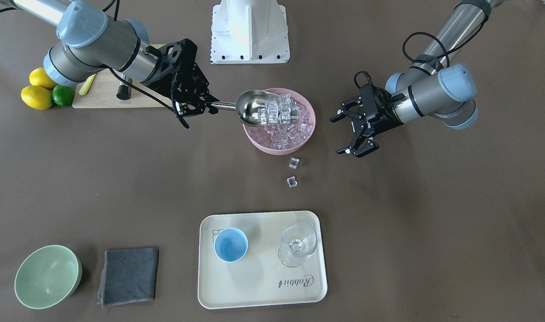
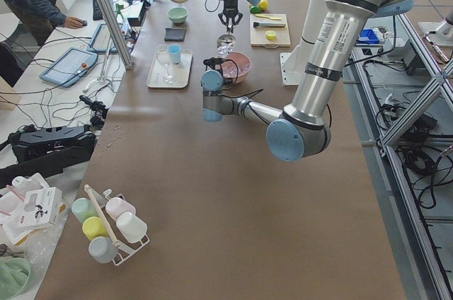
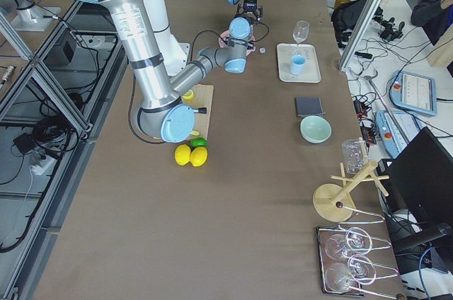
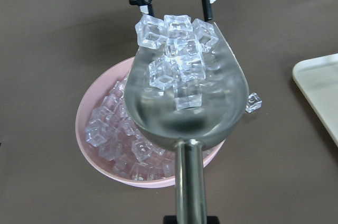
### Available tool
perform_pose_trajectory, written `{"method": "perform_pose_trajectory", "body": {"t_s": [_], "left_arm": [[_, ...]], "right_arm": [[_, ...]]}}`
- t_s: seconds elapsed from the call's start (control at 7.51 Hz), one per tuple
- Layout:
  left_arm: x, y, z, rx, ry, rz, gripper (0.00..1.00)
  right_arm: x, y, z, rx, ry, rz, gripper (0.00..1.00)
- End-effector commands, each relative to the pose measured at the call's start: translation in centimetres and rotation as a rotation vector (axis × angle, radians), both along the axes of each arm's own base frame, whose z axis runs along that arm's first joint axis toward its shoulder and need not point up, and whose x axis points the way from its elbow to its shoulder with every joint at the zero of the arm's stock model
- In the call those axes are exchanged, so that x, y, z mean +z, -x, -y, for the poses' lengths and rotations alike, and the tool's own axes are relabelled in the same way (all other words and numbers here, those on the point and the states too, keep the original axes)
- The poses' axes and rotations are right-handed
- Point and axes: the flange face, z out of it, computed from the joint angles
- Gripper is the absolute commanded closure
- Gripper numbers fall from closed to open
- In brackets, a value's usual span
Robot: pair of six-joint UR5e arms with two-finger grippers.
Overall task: Put ice in cup with scoop
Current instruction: 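Carry the scoop toward the light-blue cup while the left arm withdraws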
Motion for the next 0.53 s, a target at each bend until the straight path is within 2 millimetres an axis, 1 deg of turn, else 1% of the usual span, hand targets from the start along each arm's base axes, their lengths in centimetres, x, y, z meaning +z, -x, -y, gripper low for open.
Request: {"method": "perform_pose_trajectory", "body": {"t_s": [0.0, 0.13, 0.27, 0.4], "left_arm": [[0.1, 4.6, -2.8, -0.019, 0.072, 0.079, 0.02], [0.7, 6.0, -2.8, -0.034, 0.1, 0.108, 0.02], [0.6, 7.0, -2.5, -0.047, 0.149, 0.153, 0.02], [1.2, 7.7, -2.5, -0.057, 0.213, 0.215, 0.02]], "right_arm": [[0.3, -3.7, 3.2, 0.079, 0.072, 0.002, 1.0], [0.8, -4.7, 4.0, 0.103, 0.099, -0.003, 1.0], [0.7, -5.7, 4.7, 0.13, 0.105, 0.006, 1.0], [0.7, -6.5, 5.4, 0.155, 0.114, 0.01, 1.0]]}}
